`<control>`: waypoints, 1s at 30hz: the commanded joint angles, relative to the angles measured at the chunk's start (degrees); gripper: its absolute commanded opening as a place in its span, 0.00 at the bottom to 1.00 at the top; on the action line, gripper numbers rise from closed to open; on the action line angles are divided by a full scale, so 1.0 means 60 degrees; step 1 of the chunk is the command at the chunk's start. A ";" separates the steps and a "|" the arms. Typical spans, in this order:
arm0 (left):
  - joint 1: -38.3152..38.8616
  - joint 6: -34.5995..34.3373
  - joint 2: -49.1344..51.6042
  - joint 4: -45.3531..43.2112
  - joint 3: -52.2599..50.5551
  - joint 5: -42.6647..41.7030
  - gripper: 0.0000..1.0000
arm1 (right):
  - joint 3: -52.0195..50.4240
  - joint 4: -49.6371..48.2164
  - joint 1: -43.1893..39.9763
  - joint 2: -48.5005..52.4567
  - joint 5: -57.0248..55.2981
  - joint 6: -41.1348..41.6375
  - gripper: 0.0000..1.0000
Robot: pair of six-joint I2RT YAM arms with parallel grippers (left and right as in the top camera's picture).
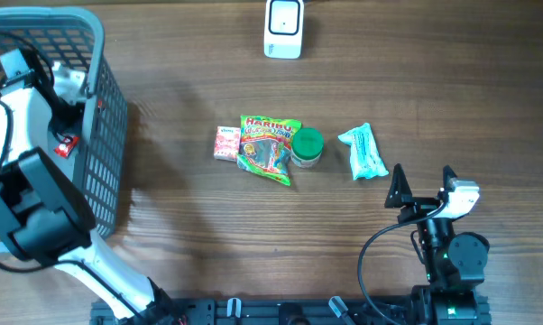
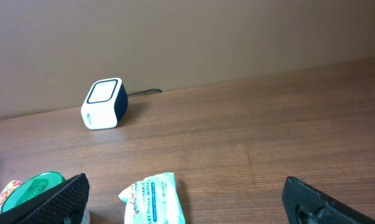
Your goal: Scan the item barcode
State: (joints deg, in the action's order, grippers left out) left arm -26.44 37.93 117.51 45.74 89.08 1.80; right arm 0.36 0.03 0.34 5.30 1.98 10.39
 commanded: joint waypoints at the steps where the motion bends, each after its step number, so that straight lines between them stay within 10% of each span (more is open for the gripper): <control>1: -0.0251 0.0397 0.0721 0.0149 0.0007 -0.0339 0.96 | -0.0011 -0.0022 0.0022 -0.0022 0.0113 0.0044 1.00; 4: -0.0302 0.0397 0.1162 0.0266 0.0007 -0.0838 0.87 | -0.0011 -0.0018 0.0022 -0.0022 0.0109 0.0044 1.00; 6: -0.0302 0.0397 0.1370 0.0532 0.0007 -0.1410 0.09 | -0.0011 -0.0022 0.0022 -0.0022 0.0109 0.0044 1.00; 7: -0.0302 0.0390 0.1366 0.0568 0.0007 -0.1483 0.04 | -0.0011 -0.0022 0.0022 -0.0022 0.0109 0.0044 1.00; 13: -0.0397 -0.2543 0.0430 0.0714 0.0692 -0.1472 0.04 | -0.0011 -0.0018 0.0022 -0.0022 0.0109 0.0040 1.00; 20: -0.0423 -0.6703 -0.4342 0.1180 0.2120 -0.1515 0.04 | -0.0011 -0.0018 0.0022 -0.0022 0.0109 0.0044 1.00; 25: 0.0656 -0.7490 -0.6393 0.2677 0.2120 -0.4073 0.04 | -0.0011 -0.0022 0.0022 -0.0022 0.0109 0.0040 1.00; 28: 0.2441 -0.7621 -0.6313 0.3093 0.2029 -0.1694 0.04 | -0.0011 -0.0018 0.0022 -0.0022 0.0109 0.0040 1.00; 29: 0.2565 -0.8295 -0.6211 0.3096 0.2025 0.0029 0.24 | -0.0011 -0.0022 0.0022 -0.0022 0.0109 0.0040 1.00; 30: 0.2339 -0.8950 -0.6135 0.3100 0.2025 0.1377 0.74 | -0.0011 -0.0018 0.0022 -0.0022 0.0109 0.0044 1.00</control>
State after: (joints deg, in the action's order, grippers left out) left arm -11.79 -6.79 79.33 64.31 101.71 -11.64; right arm 0.36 0.05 0.34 5.30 1.98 10.39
